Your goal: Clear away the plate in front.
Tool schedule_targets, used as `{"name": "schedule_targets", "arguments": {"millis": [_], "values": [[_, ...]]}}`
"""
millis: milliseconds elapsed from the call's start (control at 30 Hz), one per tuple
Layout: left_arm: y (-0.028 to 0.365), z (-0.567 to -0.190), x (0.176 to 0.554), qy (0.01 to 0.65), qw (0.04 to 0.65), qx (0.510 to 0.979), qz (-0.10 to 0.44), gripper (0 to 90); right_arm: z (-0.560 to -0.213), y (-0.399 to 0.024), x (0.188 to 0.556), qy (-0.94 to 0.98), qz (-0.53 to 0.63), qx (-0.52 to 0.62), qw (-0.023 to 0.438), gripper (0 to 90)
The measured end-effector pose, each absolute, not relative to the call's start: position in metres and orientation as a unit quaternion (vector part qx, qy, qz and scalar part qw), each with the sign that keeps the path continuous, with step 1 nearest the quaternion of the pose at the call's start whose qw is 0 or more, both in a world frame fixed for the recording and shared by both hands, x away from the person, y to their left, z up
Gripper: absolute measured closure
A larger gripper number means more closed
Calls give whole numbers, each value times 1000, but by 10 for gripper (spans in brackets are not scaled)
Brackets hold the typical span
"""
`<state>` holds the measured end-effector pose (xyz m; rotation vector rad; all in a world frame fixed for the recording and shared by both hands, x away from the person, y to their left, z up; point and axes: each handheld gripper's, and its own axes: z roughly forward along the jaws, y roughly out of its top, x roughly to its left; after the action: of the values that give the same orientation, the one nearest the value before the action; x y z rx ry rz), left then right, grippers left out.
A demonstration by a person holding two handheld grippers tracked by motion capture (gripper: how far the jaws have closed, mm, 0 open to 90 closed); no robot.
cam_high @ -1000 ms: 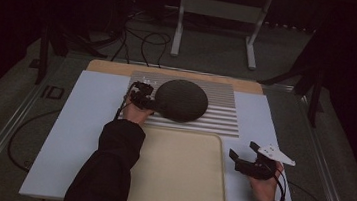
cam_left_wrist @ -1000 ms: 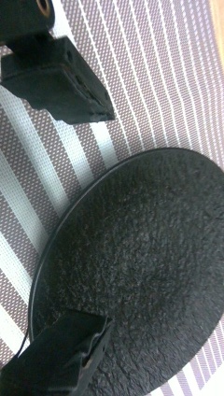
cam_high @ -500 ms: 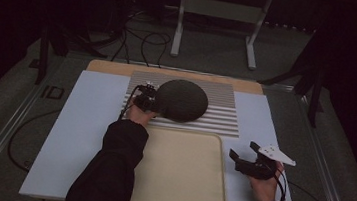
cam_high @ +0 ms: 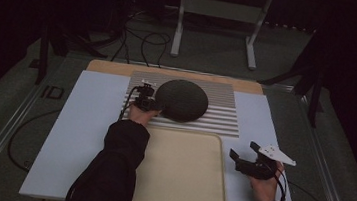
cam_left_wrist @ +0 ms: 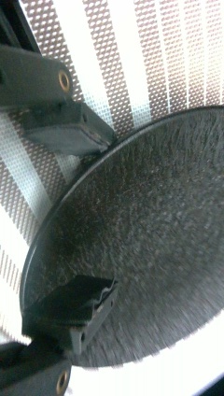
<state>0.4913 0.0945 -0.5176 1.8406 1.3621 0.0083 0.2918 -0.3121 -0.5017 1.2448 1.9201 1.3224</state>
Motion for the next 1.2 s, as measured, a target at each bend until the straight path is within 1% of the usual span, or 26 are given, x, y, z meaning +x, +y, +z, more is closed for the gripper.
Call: {"name": "schedule_targets", "arguments": {"millis": [133,167,233,267,300,333,367,400,467,500,567,667,767,1033,1200], "values": [[100,-511,489,541,469,698,-24,417,-502,-312,292,705,485,455,247,91],[99,-509,489,542,475,693,-30,439,-502,-312,292,705,485,455,247,91],[94,-509,490,542,486,684,-47,451,-502,-311,292,705,484,455,246,91],[89,-509,490,547,486,679,-49,478,-502,-311,292,706,484,454,247,91],[89,-509,490,547,486,679,-49,538,-502,-311,292,706,484,454,247,91],[82,-513,491,574,485,657,-68,538,-502,-311,292,705,484,456,246,91],[80,-513,491,580,488,648,-72,613,-502,-312,292,706,483,455,248,91],[78,-513,492,592,484,641,-70,633,-502,-312,292,705,483,455,248,91],[77,-513,492,617,473,624,-75,727,-502,-312,292,704,483,457,247,91],[78,-513,493,629,478,607,-87,769,-502,-313,292,704,484,457,247,91],[78,-513,493,642,480,590,-96,807,-502,-313,292,704,484,456,248,91],[77,-511,493,663,484,561,-111,846,-502,-313,292,704,485,456,247,91],[75,-507,492,679,476,548,-112,851,-502,-313,292,704,485,456,248,91],[73,-505,489,698,471,527,-113,855,-502,-313,292,704,485,456,248,91],[75,-506,488,710,468,512,-123,855,-502,-313,292,704,484,456,249,91]]}}
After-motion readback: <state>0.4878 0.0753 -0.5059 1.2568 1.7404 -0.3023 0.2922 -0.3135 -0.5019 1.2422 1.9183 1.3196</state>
